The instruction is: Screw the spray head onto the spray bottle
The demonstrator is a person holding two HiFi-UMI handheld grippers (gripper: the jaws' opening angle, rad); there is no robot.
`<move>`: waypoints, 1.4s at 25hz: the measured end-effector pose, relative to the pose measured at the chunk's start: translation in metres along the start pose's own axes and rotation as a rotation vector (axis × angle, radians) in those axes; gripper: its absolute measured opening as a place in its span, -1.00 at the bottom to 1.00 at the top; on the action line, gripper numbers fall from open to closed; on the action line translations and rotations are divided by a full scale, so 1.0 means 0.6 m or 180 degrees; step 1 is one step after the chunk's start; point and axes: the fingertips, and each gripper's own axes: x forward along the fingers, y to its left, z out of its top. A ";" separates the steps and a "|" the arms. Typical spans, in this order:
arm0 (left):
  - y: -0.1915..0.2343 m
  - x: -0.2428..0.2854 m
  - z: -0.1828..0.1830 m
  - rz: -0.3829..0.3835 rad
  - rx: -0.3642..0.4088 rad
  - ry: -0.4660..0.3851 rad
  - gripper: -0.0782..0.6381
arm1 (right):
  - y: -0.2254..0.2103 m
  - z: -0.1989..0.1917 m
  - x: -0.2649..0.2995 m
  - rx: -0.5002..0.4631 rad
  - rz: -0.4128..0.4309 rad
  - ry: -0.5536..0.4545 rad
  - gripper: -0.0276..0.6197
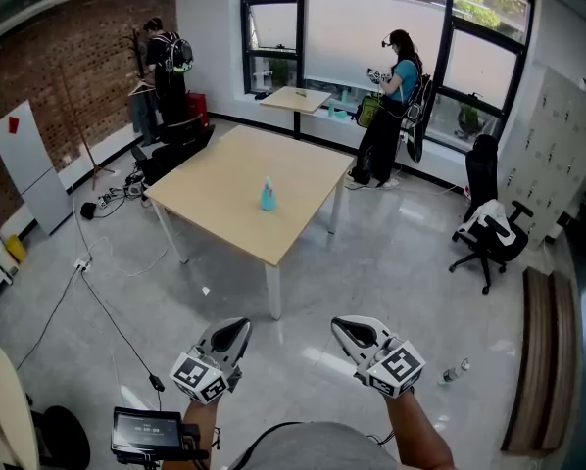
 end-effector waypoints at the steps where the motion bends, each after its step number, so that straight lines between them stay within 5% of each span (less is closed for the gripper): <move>1: 0.001 -0.002 -0.002 -0.0003 -0.0002 0.0011 -0.76 | 0.000 -0.003 0.001 0.0011 -0.0007 0.0008 -0.90; 35: 0.128 0.024 -0.076 -0.0003 -0.0408 0.0124 -0.76 | -0.063 -0.077 0.102 0.0310 -0.0143 0.0225 -0.90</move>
